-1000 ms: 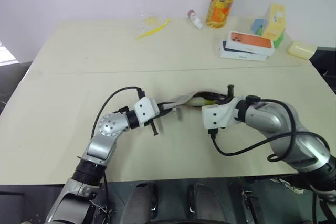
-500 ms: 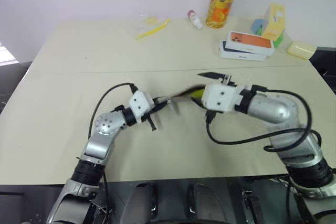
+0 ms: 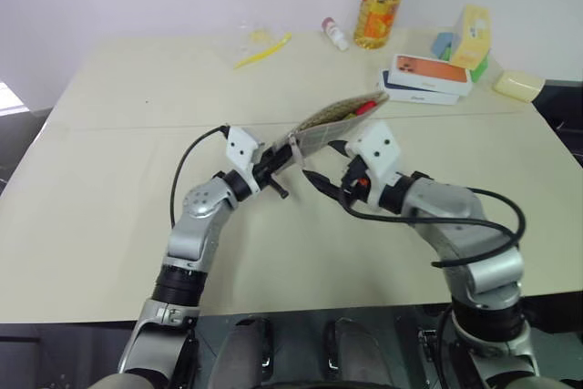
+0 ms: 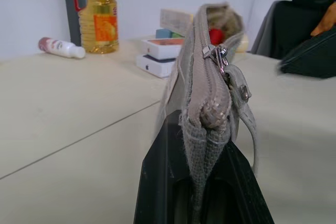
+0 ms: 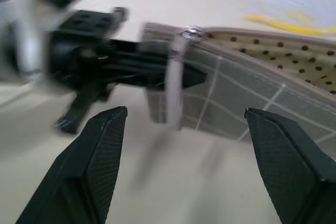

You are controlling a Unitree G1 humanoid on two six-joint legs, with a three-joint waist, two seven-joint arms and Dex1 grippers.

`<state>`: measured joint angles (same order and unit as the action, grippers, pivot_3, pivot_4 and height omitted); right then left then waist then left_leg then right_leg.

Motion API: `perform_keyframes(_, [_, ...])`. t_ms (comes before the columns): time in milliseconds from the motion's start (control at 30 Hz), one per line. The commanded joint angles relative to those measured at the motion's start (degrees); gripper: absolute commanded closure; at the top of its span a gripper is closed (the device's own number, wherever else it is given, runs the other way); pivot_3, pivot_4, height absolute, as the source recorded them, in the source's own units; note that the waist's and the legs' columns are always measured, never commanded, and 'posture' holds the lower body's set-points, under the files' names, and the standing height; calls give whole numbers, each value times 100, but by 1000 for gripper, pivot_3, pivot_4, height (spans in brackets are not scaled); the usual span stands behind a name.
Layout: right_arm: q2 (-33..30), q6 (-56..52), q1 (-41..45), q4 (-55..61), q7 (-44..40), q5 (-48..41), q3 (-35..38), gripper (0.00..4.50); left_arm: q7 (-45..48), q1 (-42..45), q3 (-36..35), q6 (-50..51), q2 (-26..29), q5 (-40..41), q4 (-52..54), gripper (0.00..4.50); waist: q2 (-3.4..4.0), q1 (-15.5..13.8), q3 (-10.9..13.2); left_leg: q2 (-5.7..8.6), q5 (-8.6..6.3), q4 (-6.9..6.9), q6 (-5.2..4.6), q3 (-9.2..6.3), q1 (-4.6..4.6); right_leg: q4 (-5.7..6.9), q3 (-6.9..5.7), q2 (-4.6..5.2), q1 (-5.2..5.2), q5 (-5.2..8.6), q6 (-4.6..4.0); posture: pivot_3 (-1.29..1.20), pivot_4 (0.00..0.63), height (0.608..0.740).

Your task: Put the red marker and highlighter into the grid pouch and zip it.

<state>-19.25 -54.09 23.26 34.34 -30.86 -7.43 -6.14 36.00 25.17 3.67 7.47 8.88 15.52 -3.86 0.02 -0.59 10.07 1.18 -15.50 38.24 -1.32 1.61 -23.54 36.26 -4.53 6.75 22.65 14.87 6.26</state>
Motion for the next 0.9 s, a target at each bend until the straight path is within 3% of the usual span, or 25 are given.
perform_keyframes(33, [191, 112, 96, -104, 287, -41, -80, 806, 8, 4, -28, -8, -2, 131, 348, 4500, 0, -6, 0, 1, 0, 0, 0, 0, 0, 0, 0, 0, 0, 0, 0, 0, 150, 740])
perform_keyframes(133, [386, 77, 112, -164, 349, -243, -81, 806, 24, -32, -13, 3, -9, 134, 379, 4500, 0, -11, 0, 1, -1, 0, -1, 0, -1, -1, 0, 0, 0, 0, 0, 0, 150, 740])
perform_keyframes(167, [424, 90, 123, -195, 368, -271, -110, 1029, 34, -34, 1, -1, -14, 124, 373, 4500, 0, -11, 0, 1, -1, 0, -2, 0, -1, -2, 0, 0, 0, 0, 0, 0, 150, 740])
perform_keyframes(233, [489, 95, 143, -238, 422, -335, -121, 1689, 44, -32, 20, -11, -23, 110, 359, 4500, 0, -9, 0, 1, -1, 0, -2, 0, -1, -2, 0, 0, 0, 0, 0, 0, 150, 740])
perform_keyframes(400, [711, 26, 208, -269, 541, -592, -40, 4178, 39, -25, 38, -31, -50, 92, 344, 4500, 0, -3, 0, 1, -1, -1, -2, 0, -1, -2, 0, -2, 0, 0, 0, 0, 150, 740])
perform_keyframes(433, [699, 27, 204, -265, 564, -593, -59, 4489, 45, -38, 40, -34, -47, 87, 351, 4500, 0, -3, 0, 0, -1, -1, -2, 0, -1, -2, 0, -2, 0, 0, 0, 0, 150, 740])
perform_keyframes(633, [639, -39, 193, -218, 599, -744, -29, 4489, 59, -61, 31, -69, -29, 63, 329, 4500, 0, -6, 0, 1, -2, -1, -3, 0, -1, -2, 0, -2, 0, 0, 0, 0, 150, 740])
perform_keyframes(733, [549, -39, 178, -203, 656, -728, -68, 3586, 48, -51, 22, -82, -35, 58, 307, 4500, 0, -6, 0, 1, -1, -1, -3, 0, 0, -2, 0, -3, 0, 0, 0, 0, 150, 740])
perform_keyframes(800, [522, -17, 178, -206, 683, -731, -111, 2650, 49, -37, 20, -91, -40, 57, 284, 4500, 0, -7, 0, 1, -2, -1, -3, 0, -1, -2, 0, -3, 0, 0, 0, 0, 150, 740])
perform_keyframes(900, [512, 36, 177, -251, 727, -720, -206, 2650, 65, -9, 30, -107, -44, 53, 256, 4500, 0, -3, 0, 0, -2, -2, -3, 0, -1, -2, 0, -3, 1, 0, 0, 0, 150, 740])
